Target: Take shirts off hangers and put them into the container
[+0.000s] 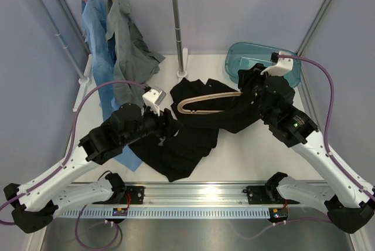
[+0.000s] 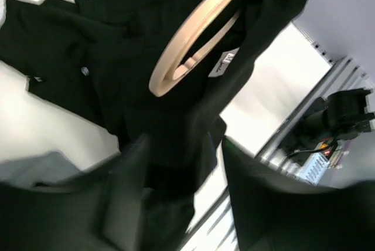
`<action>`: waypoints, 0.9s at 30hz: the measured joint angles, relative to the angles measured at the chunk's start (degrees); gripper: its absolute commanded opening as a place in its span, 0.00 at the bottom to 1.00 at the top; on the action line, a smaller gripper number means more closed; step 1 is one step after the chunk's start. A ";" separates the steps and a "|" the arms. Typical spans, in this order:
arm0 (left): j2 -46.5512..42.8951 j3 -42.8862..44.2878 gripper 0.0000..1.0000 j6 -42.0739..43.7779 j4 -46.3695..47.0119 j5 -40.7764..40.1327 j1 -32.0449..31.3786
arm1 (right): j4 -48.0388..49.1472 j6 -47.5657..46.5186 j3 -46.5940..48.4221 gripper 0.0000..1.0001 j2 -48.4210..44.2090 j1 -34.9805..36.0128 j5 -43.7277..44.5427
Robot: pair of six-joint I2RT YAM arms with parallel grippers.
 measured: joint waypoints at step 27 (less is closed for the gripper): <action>19.17 12.96 0.70 11.26 -3.91 8.13 -0.20 | 5.07 -8.04 -7.48 0.00 -0.11 -0.42 -21.64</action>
